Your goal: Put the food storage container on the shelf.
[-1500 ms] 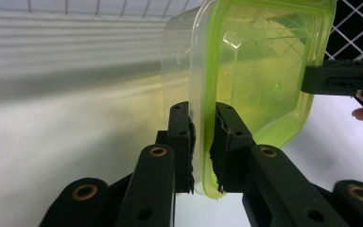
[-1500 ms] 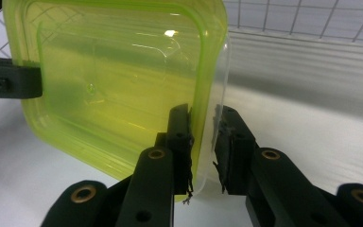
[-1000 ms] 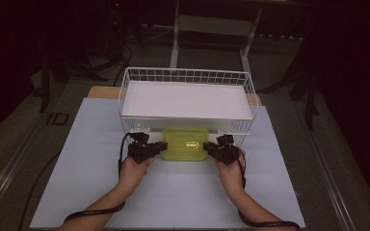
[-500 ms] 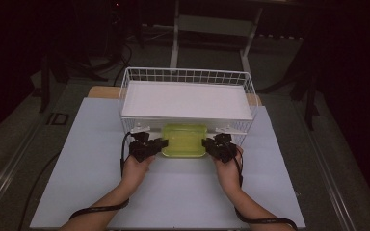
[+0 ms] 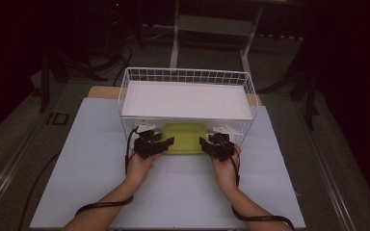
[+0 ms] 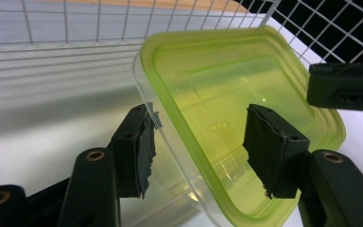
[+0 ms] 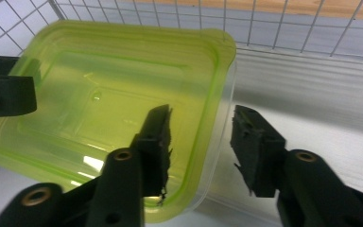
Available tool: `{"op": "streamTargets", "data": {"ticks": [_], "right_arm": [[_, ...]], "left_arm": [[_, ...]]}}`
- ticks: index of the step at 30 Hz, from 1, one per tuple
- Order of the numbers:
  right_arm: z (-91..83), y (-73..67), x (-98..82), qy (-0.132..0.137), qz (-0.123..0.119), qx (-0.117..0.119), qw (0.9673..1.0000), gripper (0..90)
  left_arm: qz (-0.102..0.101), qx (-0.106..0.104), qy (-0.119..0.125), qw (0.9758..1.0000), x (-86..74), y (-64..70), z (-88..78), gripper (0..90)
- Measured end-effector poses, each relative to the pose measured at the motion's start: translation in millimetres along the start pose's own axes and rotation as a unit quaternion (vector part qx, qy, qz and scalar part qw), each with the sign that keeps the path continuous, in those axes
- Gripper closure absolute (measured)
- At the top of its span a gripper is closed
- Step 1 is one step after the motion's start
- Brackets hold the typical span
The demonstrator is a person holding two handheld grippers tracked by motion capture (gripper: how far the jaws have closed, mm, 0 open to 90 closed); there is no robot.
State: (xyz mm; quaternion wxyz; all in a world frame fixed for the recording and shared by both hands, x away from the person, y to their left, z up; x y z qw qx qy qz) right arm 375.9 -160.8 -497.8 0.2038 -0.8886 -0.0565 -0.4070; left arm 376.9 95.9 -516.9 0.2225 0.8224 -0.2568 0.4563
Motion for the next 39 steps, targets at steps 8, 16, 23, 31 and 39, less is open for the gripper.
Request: {"op": "streamTargets", "data": {"ticks": [8, 16, 23, 31, 39], "right_arm": [[-4.8, -1.8, -2.0, 0.005, -0.005, 0.007, 0.9999, 49.8], [-19.6, -11.3, -9.3, 0.009, -0.019, 0.025, 0.9995, 47.4], [-28.6, -25.3, -23.0, -0.003, -0.027, 0.054, 0.9982, 47.4], [-21.9, -42.1, -41.1, -0.029, -0.046, 0.075, 0.9957, 48.9], [-14.4, -49.8, -50.7, -0.045, -0.054, 0.079, 0.9943, 61.1]], "left_arm": [[-0.024, -0.009, 0.019, 0.9995, -2.8, -2.1, -5.5, 40.8], [-0.026, -0.025, 0.022, 0.9991, -10.0, -2.2, -9.7, 26.3], [0.010, -0.012, 0.039, 0.9991, -13.6, -1.2, -8.7, 6.7], [0.025, 0.001, 0.010, 0.9996, -14.9, 0.3, -6.5, 0.5], [0.053, 0.029, 0.001, 0.9982, -20.3, 9.9, -14.0, 0.5]]}}
Point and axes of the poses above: each handheld gripper's, and its own axes: z roughly forward along the jaws, x roughly out of its top, y roughly to its right, the point moved 1 cm from there along z, roughly forward along the jaws, and after that the axes turned 14 degrees about z, right-handed, at the moved point
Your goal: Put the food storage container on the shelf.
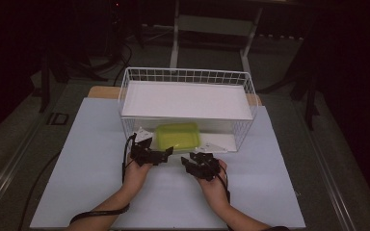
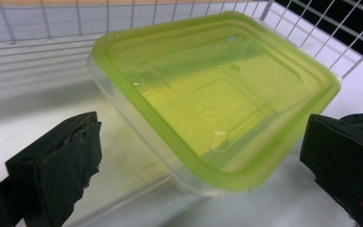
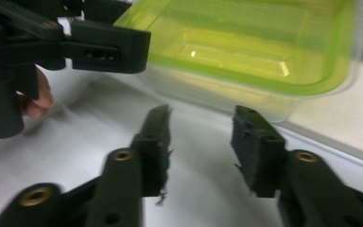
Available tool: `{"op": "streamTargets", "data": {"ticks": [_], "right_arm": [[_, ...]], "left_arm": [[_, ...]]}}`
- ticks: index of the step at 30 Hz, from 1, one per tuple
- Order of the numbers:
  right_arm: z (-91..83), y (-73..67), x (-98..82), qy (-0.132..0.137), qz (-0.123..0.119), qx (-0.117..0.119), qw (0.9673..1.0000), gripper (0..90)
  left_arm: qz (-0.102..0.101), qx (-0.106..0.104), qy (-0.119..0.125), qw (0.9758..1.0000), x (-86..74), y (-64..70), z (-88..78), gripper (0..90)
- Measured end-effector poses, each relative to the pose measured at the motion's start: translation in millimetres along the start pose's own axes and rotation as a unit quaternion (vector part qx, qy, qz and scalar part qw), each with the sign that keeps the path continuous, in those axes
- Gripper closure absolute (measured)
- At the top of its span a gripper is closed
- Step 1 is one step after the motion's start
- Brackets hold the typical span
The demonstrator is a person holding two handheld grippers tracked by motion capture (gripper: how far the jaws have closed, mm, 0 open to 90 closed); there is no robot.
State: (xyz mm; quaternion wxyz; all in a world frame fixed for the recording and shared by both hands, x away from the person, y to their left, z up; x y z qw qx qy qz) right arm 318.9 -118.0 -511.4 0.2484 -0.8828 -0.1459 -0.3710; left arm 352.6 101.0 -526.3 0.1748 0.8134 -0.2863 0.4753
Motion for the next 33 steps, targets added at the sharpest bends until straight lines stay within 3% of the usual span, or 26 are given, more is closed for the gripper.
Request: {"op": "streamTargets", "data": {"ticks": [6, 7, 9, 16, 22, 26, 33], "right_arm": [[8.9, -2.8, -1.9, -0.012, -0.008, -0.007, 0.9999, 79.0], [11.1, -3.9, -1.1, -0.013, -0.014, -0.008, 0.9998, 86.4], [13.0, -5.6, 0.0, -0.013, -0.016, -0.007, 0.9998, 89.9], [21.5, -11.4, 2.1, -0.010, -0.023, -0.010, 0.9996, 90.0], [30.6, -9.4, 7.1, -0.004, -0.010, -0.016, 0.9998, 90.0], [34.8, -7.9, 11.0, 0.001, -0.010, -0.021, 0.9997, 89.9], [42.4, -7.9, 19.0, 0.015, -0.011, -0.030, 0.9994, 89.1]], "left_arm": [[0.027, 0.008, 0.000, 0.9996, -2.1, 8.3, -10.2, 0.5], [0.030, 0.009, -0.001, 0.9995, -2.3, 9.2, -12.4, 0.5], [0.028, 0.009, 0.002, 0.9996, -3.3, 10.4, -17.0, 0.5], [0.032, 0.000, -0.001, 0.9995, -9.5, 13.6, -29.3, 0.5], [0.031, -0.006, -0.005, 0.9995, -18.8, 19.0, -39.8, 0.5], [0.041, -0.004, 0.005, 0.9991, -23.8, 22.4, -46.1, 0.5], [0.035, -0.002, 0.024, 0.9991, -26.3, 20.4, -49.3, 0.5]]}}
Point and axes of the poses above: each handheld gripper's, and its own axes: z roughly forward along the jaws, x roughly out of its top, y roughly to its right, the point moved 1 cm from there along z, roughly forward along the jaws, and after that the axes turned 14 degrees about z, right-handed, at the moved point
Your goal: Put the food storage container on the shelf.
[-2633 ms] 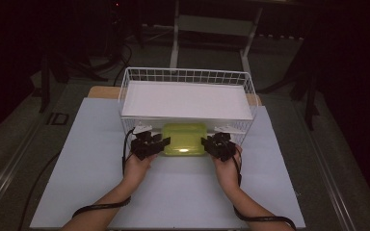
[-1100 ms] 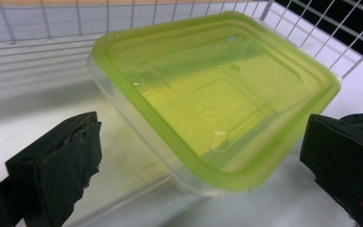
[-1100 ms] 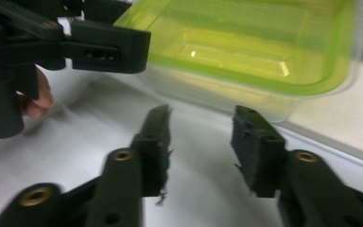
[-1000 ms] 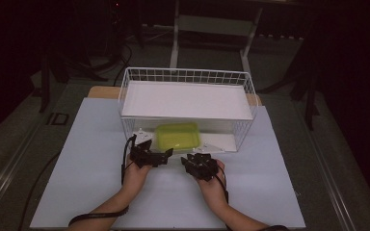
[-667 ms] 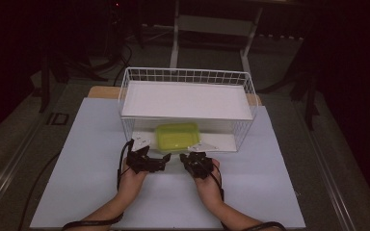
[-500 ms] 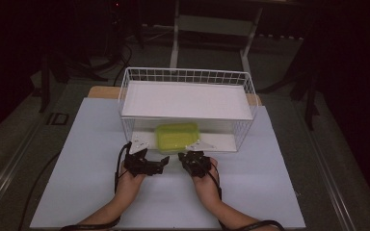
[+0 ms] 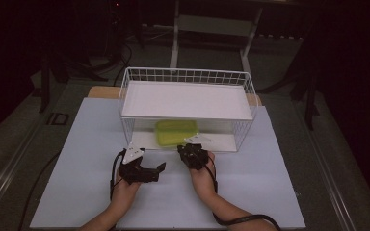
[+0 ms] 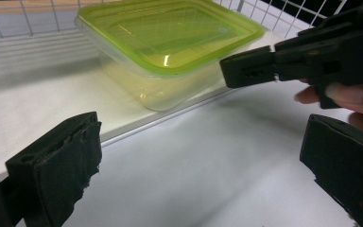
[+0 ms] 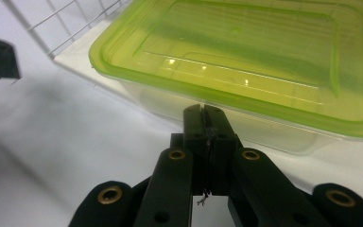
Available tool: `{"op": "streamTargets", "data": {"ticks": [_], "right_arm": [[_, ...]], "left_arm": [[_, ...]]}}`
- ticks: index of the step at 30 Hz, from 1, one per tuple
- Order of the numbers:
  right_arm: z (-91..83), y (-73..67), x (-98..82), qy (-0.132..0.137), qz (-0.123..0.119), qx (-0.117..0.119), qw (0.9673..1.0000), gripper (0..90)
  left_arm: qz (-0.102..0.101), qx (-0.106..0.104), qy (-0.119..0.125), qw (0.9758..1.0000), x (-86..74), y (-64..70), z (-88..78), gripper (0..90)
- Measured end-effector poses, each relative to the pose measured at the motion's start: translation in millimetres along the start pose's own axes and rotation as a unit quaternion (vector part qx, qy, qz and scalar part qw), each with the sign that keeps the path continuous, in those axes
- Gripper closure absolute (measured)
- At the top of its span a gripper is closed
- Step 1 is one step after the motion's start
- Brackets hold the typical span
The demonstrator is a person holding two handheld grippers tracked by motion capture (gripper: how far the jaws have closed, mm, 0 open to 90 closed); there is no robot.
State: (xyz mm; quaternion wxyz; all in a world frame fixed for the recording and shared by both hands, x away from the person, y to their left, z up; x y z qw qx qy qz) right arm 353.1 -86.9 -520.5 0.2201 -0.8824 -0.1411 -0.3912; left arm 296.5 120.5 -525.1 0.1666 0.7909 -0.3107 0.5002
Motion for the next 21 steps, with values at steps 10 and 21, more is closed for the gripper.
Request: {"op": "streamTargets", "data": {"ticks": [10, 21], "right_arm": [[16.9, -2.3, 10.2, 0.007, 0.008, -0.002, 0.9999, 89.1], [30.0, -3.8, 19.4, 0.016, 0.009, -0.017, 0.9997, 87.7]], "left_arm": [[0.007, 0.000, 0.009, 0.9999, 0.4, 2.3, -0.9, 0.5], [0.002, 0.000, 0.009, 1.0000, -1.6, 0.5, -2.8, 0.5]]}}
Point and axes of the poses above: each handheld gripper's, and its own axes: z roughly forward along the jaws, x roughly out of its top, y roughly to its right, the point moved 1 cm from there along z, roughly forward along the jaws, and after that the axes turned 14 degrees about z, right-handed, at the moved point
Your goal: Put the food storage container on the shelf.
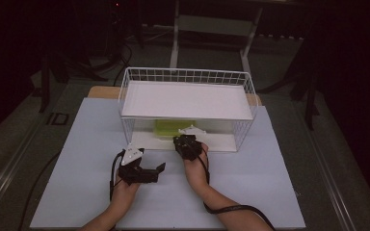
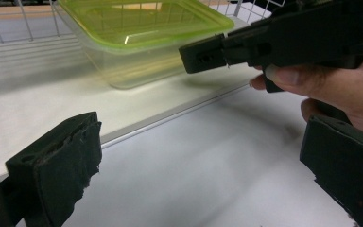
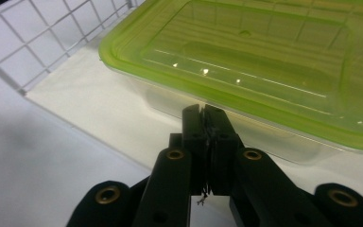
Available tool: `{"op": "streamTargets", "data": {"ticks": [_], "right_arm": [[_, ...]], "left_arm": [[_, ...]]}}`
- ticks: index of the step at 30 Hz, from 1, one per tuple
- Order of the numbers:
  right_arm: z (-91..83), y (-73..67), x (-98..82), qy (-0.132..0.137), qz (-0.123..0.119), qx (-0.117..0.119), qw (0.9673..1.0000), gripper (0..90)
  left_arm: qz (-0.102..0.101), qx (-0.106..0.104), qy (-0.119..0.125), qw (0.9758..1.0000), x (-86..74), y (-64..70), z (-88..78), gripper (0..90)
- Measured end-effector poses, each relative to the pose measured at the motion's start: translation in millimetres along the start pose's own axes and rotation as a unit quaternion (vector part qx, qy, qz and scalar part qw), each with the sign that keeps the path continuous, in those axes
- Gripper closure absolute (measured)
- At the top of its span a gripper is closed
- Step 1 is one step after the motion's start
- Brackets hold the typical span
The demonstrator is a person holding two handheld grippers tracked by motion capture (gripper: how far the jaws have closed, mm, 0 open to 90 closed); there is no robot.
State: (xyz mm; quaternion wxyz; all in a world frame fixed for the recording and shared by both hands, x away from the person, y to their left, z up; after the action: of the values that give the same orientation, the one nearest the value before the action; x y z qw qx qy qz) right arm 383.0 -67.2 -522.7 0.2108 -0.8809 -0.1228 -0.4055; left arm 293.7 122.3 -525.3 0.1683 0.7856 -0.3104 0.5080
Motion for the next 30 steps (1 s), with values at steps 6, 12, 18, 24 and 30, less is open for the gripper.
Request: {"op": "streamTargets", "data": {"ticks": [6, 12, 18, 24, 30], "right_arm": [[4.3, 3.8, 2.9, 0.007, -0.001, -0.003, 1.0000, 86.9], [6.1, 4.7, 5.7, 0.014, -0.005, -0.008, 0.9999, 85.8], [10.0, 5.6, 6.2, 0.010, -0.001, -0.009, 0.9999, 85.4], [7.4, 3.7, 3.6, 0.005, -0.001, -0.003, 1.0000, 81.7], [-11.7, -5.2, -2.8, -0.010, -0.001, 0.029, 0.9995, 71.7]], "left_arm": [[0.003, -0.001, -0.003, 1.0000, -0.7, 0.7, 0.5, 0.5], [0.004, -0.003, -0.001, 1.0000, -0.3, 2.1, 0.6, 0.5], [0.006, -0.008, -0.003, 0.9999, -0.6, 4.8, 2.0, 0.5], [0.015, -0.016, -0.001, 0.9998, 1.5, 9.2, 3.7, 0.5], [0.024, -0.021, 0.008, 0.9995, 6.3, 9.0, 0.6, 0.5]]}}
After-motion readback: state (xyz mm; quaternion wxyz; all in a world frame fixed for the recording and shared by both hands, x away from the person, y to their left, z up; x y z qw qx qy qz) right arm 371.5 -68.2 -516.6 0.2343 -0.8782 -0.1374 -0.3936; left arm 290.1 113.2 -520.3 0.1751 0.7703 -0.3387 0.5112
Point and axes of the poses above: each handheld gripper's, and its own axes: z roughly forward along the jaws, x roughly out of its top, y roughly to its right, the point moved 1 cm from there along z, roughly forward along the jaws, and after that the axes turned 14 degrees about z, right-handed, at the moved point
